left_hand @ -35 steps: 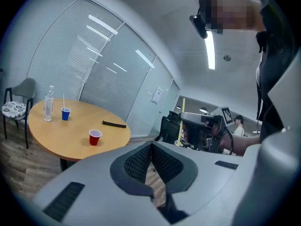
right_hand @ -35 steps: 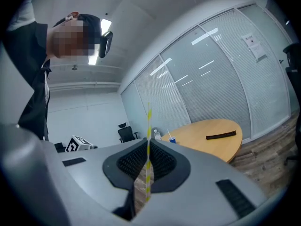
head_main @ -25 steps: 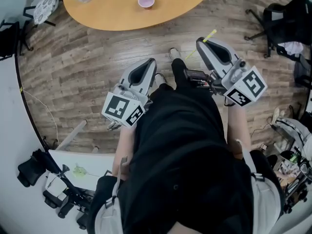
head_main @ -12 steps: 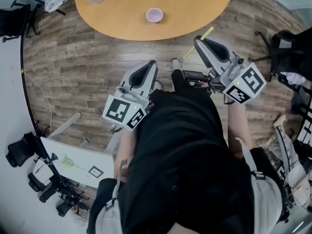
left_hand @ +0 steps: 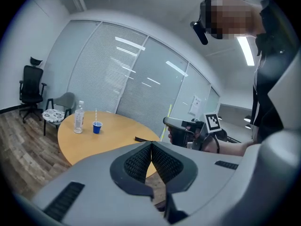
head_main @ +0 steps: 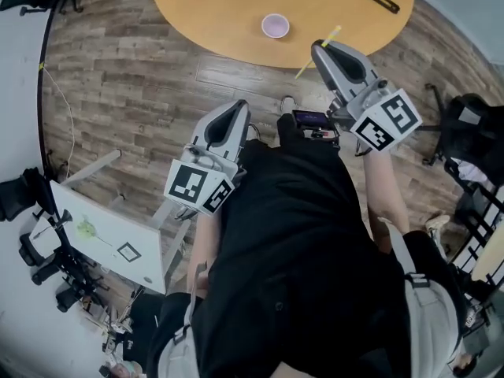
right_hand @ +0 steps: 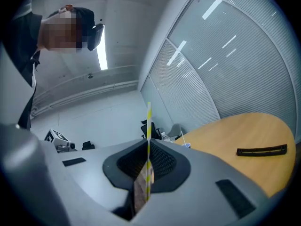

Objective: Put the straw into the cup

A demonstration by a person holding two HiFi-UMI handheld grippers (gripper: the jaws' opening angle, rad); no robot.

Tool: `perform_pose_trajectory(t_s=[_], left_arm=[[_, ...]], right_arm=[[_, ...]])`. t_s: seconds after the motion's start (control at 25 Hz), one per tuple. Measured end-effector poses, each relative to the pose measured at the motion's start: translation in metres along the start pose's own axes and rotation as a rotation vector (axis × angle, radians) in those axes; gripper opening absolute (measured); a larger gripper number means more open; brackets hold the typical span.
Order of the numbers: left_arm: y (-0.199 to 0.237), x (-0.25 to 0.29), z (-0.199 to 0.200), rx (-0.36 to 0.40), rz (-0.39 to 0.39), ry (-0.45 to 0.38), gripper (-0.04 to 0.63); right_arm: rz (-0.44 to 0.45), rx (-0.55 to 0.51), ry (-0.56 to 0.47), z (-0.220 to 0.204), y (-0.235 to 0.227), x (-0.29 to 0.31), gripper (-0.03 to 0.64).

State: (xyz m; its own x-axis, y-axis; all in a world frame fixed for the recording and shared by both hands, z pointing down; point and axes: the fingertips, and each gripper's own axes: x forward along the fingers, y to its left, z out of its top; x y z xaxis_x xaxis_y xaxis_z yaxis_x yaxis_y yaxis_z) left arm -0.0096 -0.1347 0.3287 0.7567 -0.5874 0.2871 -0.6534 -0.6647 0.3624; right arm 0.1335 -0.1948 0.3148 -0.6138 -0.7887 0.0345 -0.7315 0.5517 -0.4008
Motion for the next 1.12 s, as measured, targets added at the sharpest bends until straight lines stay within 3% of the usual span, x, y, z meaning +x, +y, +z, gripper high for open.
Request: perform_pose_trajectory(t_s=[0.28,0.48,1.12], left_arm=[[0.013,-0.009,-0.003,-0.039,0.098,-0.012,0.012],[0.019,-0.015,-0.008,-0.020,0.164,0.007,0.012],[0.033,-0.013,-0.012,-0.105,0.220,0.012,0.012]], right_arm=[[0.008,-0.049,0.036,-0.011,-0.027,0.048,0.026],[-0.007,-0.045,0.043,-0.016,-0.046,0.070,0.026],[-0.095,-0.106,0.121,-0.062,-0.110,0.127,0.026]])
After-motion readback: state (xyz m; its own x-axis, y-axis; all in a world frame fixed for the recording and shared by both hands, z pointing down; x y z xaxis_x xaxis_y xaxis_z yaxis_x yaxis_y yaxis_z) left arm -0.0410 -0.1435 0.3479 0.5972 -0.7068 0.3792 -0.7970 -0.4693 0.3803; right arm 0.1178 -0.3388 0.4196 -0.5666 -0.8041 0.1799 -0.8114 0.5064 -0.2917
